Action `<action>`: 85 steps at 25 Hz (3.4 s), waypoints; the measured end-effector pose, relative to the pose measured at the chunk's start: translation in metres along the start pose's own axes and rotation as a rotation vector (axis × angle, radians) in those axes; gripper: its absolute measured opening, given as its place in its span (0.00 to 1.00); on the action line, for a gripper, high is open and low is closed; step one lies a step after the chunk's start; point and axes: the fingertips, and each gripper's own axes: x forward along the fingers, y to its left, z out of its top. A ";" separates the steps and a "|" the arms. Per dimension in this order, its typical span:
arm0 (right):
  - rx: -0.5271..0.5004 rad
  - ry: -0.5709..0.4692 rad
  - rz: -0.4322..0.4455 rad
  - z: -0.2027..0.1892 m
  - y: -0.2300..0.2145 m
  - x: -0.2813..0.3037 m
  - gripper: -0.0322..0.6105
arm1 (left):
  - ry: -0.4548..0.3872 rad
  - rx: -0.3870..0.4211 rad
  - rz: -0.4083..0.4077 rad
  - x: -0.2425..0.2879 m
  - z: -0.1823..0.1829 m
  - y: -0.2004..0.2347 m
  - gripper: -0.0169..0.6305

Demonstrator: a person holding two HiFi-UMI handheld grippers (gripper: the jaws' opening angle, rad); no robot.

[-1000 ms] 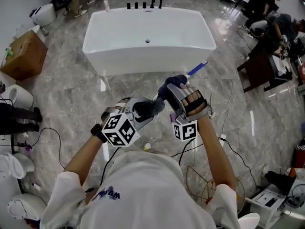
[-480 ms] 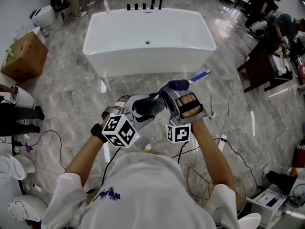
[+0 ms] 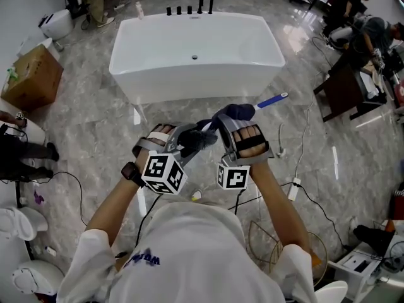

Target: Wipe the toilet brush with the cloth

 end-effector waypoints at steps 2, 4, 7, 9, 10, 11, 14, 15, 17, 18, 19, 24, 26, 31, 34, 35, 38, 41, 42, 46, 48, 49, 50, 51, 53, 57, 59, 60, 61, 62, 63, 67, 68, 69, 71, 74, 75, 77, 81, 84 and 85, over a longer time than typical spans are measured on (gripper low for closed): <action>-0.012 0.006 -0.005 -0.001 -0.002 0.002 0.19 | -0.007 0.050 0.002 -0.001 -0.002 -0.002 0.37; -0.027 0.001 -0.015 -0.002 -0.004 0.001 0.19 | -0.015 0.093 0.011 -0.001 -0.001 -0.003 0.35; -0.047 -0.015 -0.053 -0.003 -0.009 -0.004 0.19 | -0.029 0.149 0.016 -0.005 0.004 -0.002 0.35; -0.061 -0.024 -0.079 -0.002 -0.014 -0.006 0.19 | -0.028 0.183 0.019 -0.009 0.005 0.002 0.35; -0.070 -0.026 -0.089 -0.002 -0.015 -0.006 0.20 | -0.027 0.195 0.020 -0.010 0.005 0.003 0.35; -0.079 -0.024 -0.096 -0.003 -0.016 -0.006 0.20 | -0.026 0.203 0.021 -0.011 0.005 0.003 0.35; -0.087 0.000 -0.094 -0.010 -0.014 -0.006 0.22 | -0.028 0.197 0.012 -0.013 0.003 0.001 0.35; -0.084 0.007 -0.089 -0.013 -0.013 -0.006 0.22 | -0.031 0.188 0.007 -0.014 0.003 0.000 0.35; -0.074 0.017 -0.076 -0.019 -0.010 -0.007 0.22 | -0.038 0.173 -0.003 -0.013 0.004 -0.003 0.35; -0.069 0.021 -0.071 -0.022 -0.009 -0.007 0.22 | -0.041 0.167 -0.008 -0.013 0.004 -0.004 0.35; -0.065 0.026 -0.066 -0.025 -0.007 -0.007 0.22 | -0.045 0.162 -0.013 -0.012 0.004 -0.005 0.35; -0.055 0.064 -0.051 -0.037 -0.005 -0.003 0.22 | -0.066 0.140 -0.041 -0.016 0.002 -0.007 0.35; -0.043 0.076 -0.044 -0.042 -0.005 -0.002 0.22 | -0.073 0.139 -0.048 -0.019 0.001 -0.008 0.35; -0.010 0.122 -0.003 -0.066 0.000 -0.001 0.29 | -0.075 0.137 -0.067 -0.023 -0.002 -0.013 0.35; -0.017 0.162 0.004 -0.084 0.001 -0.003 0.25 | -0.076 0.136 -0.074 -0.022 -0.003 -0.016 0.35; -0.016 0.174 0.003 -0.091 0.000 -0.003 0.25 | -0.080 0.135 -0.074 -0.022 -0.003 -0.016 0.35; -0.005 0.201 0.005 -0.106 -0.001 -0.004 0.25 | -0.091 0.132 -0.081 -0.021 0.000 -0.017 0.35; 0.019 0.205 0.013 -0.115 0.001 -0.008 0.26 | -0.095 0.133 -0.087 -0.023 0.003 -0.019 0.35; 0.027 0.203 0.013 -0.117 -0.001 -0.008 0.27 | -0.098 0.135 -0.086 -0.023 0.005 -0.018 0.35; 0.053 0.224 0.022 -0.127 -0.001 -0.006 0.34 | -0.110 0.145 -0.087 -0.022 0.006 -0.017 0.35; 0.057 0.242 0.031 -0.132 0.002 -0.005 0.34 | -0.112 0.147 -0.090 -0.024 0.006 -0.019 0.35; 0.057 0.249 0.034 -0.134 0.004 -0.004 0.34 | -0.113 0.147 -0.091 -0.024 0.005 -0.020 0.35; 0.054 0.255 0.036 -0.137 0.006 -0.004 0.33 | -0.114 0.147 -0.091 -0.024 0.005 -0.021 0.35; 0.051 0.261 0.035 -0.140 0.006 -0.005 0.32 | -0.115 0.147 -0.090 -0.024 0.005 -0.022 0.35; 0.049 0.274 0.027 -0.148 0.004 -0.007 0.31 | -0.118 0.150 -0.087 -0.024 0.008 -0.022 0.35; 0.059 0.297 0.028 -0.158 0.002 -0.007 0.30 | -0.119 0.149 -0.087 -0.027 0.007 -0.022 0.35; 0.059 0.300 0.027 -0.157 0.002 -0.007 0.30 | -0.119 0.148 -0.088 -0.028 0.006 -0.023 0.35; 0.060 0.303 0.025 -0.159 0.002 -0.007 0.30 | -0.120 0.148 -0.088 -0.028 0.006 -0.023 0.35; 0.061 0.309 0.023 -0.161 0.002 -0.006 0.30 | -0.120 0.149 -0.088 -0.028 0.006 -0.022 0.35; 0.064 0.318 0.022 -0.164 0.001 -0.006 0.30 | -0.121 0.149 -0.089 -0.028 0.006 -0.022 0.35; 0.067 0.328 0.022 -0.168 0.001 -0.006 0.30 | -0.122 0.150 -0.090 -0.028 0.007 -0.021 0.35; 0.077 0.364 0.020 -0.181 -0.001 -0.006 0.30 | -0.124 0.150 -0.093 -0.030 0.005 -0.020 0.35; 0.079 0.372 0.020 -0.184 -0.001 -0.006 0.30 | -0.124 0.149 -0.094 -0.030 0.004 -0.020 0.35; 0.082 0.380 0.020 -0.188 -0.001 -0.007 0.30 | -0.125 0.148 -0.094 -0.030 0.004 -0.021 0.35; 0.087 0.395 0.020 -0.196 0.001 -0.009 0.30 | -0.127 0.147 -0.095 -0.028 0.006 -0.022 0.35; 0.088 0.403 0.017 -0.203 0.001 -0.012 0.29 | -0.132 0.150 -0.096 -0.024 0.008 -0.024 0.35; 0.087 0.400 0.016 -0.202 0.001 -0.013 0.29 | -0.133 0.151 -0.096 -0.023 0.009 -0.024 0.36; 0.085 0.390 0.015 -0.196 0.001 -0.012 0.29 | -0.133 0.152 -0.096 -0.021 0.009 -0.023 0.36; 0.089 0.368 0.017 -0.183 0.000 -0.008 0.29 | -0.132 0.152 -0.095 -0.021 0.011 -0.018 0.36; 0.091 0.356 0.013 -0.174 0.000 -0.006 0.26 | -0.132 0.155 -0.089 -0.022 0.010 -0.016 0.36; 0.091 0.352 0.011 -0.172 0.000 -0.006 0.25 | -0.133 0.156 -0.087 -0.021 0.010 -0.016 0.36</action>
